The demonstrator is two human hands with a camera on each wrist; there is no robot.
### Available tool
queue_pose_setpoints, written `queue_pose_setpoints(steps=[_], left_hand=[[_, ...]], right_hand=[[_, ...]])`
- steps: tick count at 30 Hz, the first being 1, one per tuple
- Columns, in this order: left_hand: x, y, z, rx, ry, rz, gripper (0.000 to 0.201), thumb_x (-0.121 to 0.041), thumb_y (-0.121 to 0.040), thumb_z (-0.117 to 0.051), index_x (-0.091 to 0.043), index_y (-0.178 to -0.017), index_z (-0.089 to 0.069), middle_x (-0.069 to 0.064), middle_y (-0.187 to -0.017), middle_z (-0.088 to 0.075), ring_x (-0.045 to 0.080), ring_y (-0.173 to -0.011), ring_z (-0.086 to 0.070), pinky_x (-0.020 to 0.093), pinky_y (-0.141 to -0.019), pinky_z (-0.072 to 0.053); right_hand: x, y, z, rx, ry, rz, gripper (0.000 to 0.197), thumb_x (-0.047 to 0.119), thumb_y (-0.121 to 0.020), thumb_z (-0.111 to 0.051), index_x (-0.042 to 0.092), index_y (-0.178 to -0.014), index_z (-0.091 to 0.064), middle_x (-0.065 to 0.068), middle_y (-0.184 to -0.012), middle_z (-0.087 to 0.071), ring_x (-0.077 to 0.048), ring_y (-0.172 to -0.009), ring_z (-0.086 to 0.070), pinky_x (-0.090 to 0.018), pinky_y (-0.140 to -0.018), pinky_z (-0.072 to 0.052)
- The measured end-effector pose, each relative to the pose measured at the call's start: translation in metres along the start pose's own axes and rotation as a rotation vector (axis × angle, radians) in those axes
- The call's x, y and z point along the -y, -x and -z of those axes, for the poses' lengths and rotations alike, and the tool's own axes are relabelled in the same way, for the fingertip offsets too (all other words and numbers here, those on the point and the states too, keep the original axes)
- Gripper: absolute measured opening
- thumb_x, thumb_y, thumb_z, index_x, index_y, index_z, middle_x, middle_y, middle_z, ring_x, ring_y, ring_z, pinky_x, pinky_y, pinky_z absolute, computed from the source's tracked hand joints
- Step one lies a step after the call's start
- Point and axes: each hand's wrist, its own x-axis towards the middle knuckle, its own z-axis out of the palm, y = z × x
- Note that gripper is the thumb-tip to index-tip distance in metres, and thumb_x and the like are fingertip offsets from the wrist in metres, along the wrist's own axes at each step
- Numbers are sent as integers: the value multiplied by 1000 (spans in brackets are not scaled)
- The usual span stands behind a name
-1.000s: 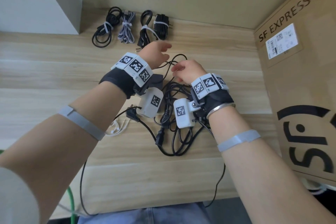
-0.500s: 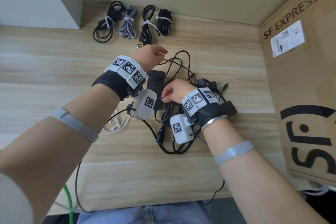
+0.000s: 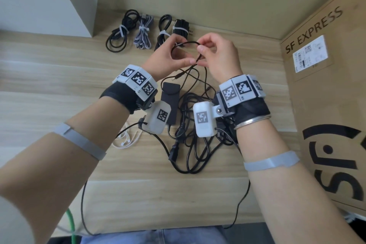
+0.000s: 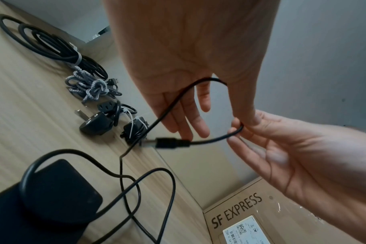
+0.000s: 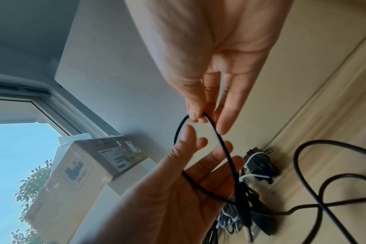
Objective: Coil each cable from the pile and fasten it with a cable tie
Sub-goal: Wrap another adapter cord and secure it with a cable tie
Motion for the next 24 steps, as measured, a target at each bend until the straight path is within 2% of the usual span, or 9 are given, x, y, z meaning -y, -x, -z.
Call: queue_pose_setpoints(steps=[4,7,11,14,17,19,21,23,24], left_hand=[[0,4,3,56,-54,-1,42,-11,-73,-75,-26,-93,-42,1,-84,-67,19,-88,-67,32,-84,-53],[3,6,6,19,-114,5,29,-11,-79,-71,-23,-86,-46,-6,-64,-66,8,-66,-66,20,-63,-52],[7,7,11,-64,-72,-37,22,-1,-85,-58,-19,-77,-49,-5,-63,-52,3,-51,-52,28,-64,-53],[2,10,13,-140,70,-56,23,0,-90,-49,-18,-76,-44,-15,-54,-46,0,-43,-40,18,-46,-40],[-8,12,15,-124,293,-70,15,-8,-89,-41,-17,-78,-36,-16,-48,-37,2,-41,-29,17,-43,-27],[-12,13,15,-103,365,-77,8,-16,-86,-39,-17,-80,-35,-11,-53,-33,5,-45,-25,18,-44,-24],[-14,15,15,-96,370,-88,9,-22,-88,-39,-15,-82,-40,-3,-58,-27,8,-48,-25,20,-46,-25],[-13,16,16,-94,308,-123,19,-24,-91,-38,-11,-84,-50,-3,-58,-28,9,-50,-27,21,-49,-30],[-12,17,17,-87,265,-148,23,-23,-92,-37,-9,-85,-54,-7,-55,-32,9,-50,-30,20,-51,-34]], right_hand=[[3,-1,-6,13,-78,30,15,1,-90,-54,15,-87,-58,8,-79,-52,-5,-69,-58,-24,-66,-58],[1,0,-11,42,-98,28,13,2,-89,-56,14,-85,-58,6,-80,-54,-7,-71,-60,-22,-66,-57],[-5,-1,-15,72,-91,36,13,6,-87,-60,19,-88,-62,10,-84,-58,-10,-81,-62,-24,-75,-56],[-17,-5,-18,139,157,16,27,11,-86,-62,23,-110,-63,10,-106,-61,-11,-100,-59,-24,-92,-46],[-29,-6,-30,243,379,45,42,14,-88,-61,25,-127,-56,1,-136,-50,-15,-126,-44,-23,-106,-29],[-35,-5,-43,346,467,72,43,19,-85,-65,27,-127,-57,0,-142,-43,-19,-135,-33,-30,-114,-20],[-41,-4,-57,451,523,84,37,24,-83,-68,26,-120,-62,-1,-142,-42,-23,-138,-27,-36,-116,-16],[-41,-2,-65,483,496,113,22,21,-83,-68,18,-105,-69,-3,-133,-51,-23,-132,-35,-31,-113,-18],[-40,-2,-66,478,476,126,16,18,-84,-65,14,-98,-69,-4,-124,-57,-21,-124,-42,-25,-106,-24]])
